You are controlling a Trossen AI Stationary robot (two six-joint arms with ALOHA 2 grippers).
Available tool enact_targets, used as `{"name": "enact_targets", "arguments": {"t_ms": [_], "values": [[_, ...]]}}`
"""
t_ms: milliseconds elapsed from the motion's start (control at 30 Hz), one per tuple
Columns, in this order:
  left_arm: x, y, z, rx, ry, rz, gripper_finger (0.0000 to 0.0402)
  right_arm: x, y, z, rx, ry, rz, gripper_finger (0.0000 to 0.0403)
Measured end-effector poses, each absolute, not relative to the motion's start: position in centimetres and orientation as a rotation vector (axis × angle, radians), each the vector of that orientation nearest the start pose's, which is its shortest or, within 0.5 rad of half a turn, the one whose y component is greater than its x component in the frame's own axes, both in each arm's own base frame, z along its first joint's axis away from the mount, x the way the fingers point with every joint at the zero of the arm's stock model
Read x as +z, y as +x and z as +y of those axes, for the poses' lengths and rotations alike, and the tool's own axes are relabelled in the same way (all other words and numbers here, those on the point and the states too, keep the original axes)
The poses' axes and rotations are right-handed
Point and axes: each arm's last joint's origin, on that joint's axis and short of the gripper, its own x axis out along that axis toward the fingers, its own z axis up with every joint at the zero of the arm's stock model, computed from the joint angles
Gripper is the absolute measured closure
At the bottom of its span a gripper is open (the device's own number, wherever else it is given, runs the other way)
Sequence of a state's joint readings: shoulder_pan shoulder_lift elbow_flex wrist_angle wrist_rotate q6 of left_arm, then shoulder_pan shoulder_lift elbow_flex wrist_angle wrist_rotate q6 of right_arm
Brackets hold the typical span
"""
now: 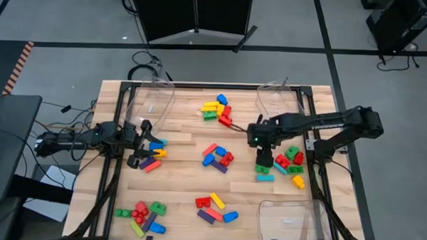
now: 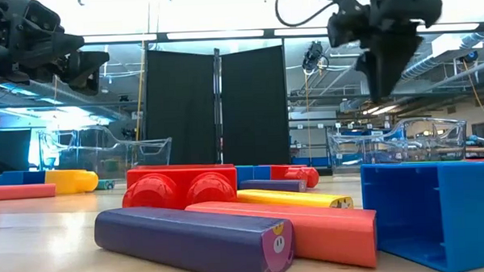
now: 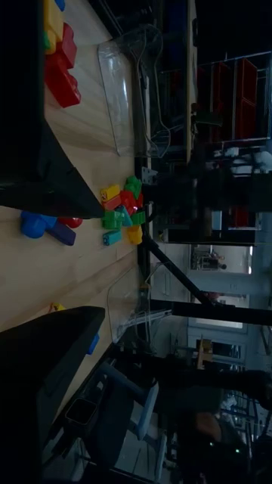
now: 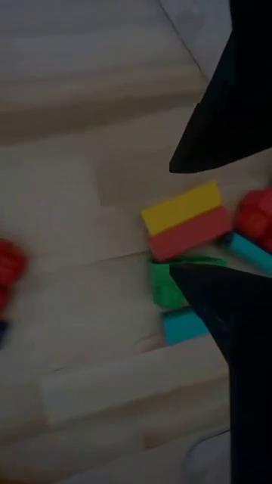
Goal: Sort blocks by size
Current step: Put the green 2 stud game piece into the top right transparent bin
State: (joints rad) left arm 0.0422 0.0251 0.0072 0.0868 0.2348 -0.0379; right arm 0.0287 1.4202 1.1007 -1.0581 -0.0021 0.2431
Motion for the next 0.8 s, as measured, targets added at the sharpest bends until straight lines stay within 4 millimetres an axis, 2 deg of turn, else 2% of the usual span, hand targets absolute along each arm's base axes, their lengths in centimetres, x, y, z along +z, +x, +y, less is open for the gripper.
{"name": "enact_targets", "arguments": {"t_ms": [467, 800], "values": [[17.3, 9.8, -0.3, -0.193, -0.027, -0.071, 0.0193, 19.8, 23.3, 4.2, -0.086, 0.161, 1.391, 0.0192], [17.3, 9.8, -0.3, -0.192, -0.027, -0.07, 0.0193, 17.4, 22.3, 5.0, -0.056, 0.139, 1.39, 0.0194]]}}
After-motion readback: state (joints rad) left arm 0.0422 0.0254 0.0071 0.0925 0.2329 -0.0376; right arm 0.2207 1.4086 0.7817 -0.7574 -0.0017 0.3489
